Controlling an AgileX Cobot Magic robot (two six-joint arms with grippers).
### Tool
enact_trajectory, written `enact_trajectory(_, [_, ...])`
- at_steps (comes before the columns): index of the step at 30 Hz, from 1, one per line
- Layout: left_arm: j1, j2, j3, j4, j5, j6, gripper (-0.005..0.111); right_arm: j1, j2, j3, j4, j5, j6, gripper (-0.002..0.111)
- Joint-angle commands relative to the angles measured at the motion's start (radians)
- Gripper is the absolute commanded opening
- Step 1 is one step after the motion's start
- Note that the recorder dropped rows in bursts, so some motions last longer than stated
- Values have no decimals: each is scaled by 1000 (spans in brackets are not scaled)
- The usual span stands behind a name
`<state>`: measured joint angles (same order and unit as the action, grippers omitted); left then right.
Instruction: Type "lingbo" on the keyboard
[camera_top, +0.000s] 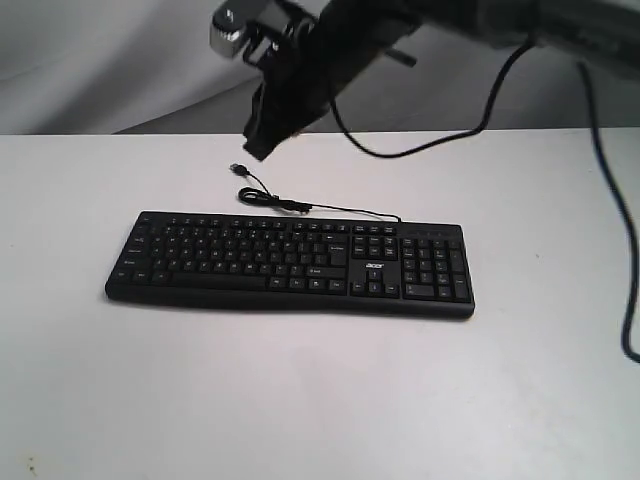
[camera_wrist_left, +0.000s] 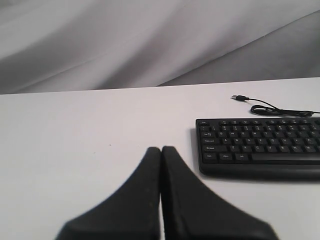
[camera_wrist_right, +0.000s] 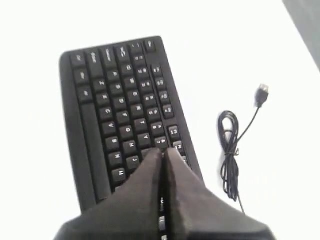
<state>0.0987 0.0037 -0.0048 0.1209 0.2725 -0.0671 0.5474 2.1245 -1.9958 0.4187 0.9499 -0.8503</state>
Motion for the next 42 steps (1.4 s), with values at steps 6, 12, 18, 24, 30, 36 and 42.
enact_trajectory(6, [1,-4,5,-4,-7,-2,1,29,-346,148,-6,48,45,0])
enact_trajectory(12, [1,-4,5,-4,-7,-2,1,134,-611,448,-110,-211,47,0])
enact_trajectory(18, [1,-4,5,-4,-7,-2,1,224,-881,770,-113,-682,72,0])
enact_trajectory(24, [1,-4,5,-4,-7,-2,1,231,-1063,970,-67,-804,73,0])
enact_trajectory(30, [1,-4,5,-4,-7,-2,1,231,-1183,998,-68,-836,73,0])
enact_trajectory(36, [1,-4,5,-4,-7,-2,1,231,-1290,998,-50,-841,82,0])
enact_trajectory(42, [1,-4,5,-4,-7,-2,1,231,-1375,998,-15,-828,204,0])
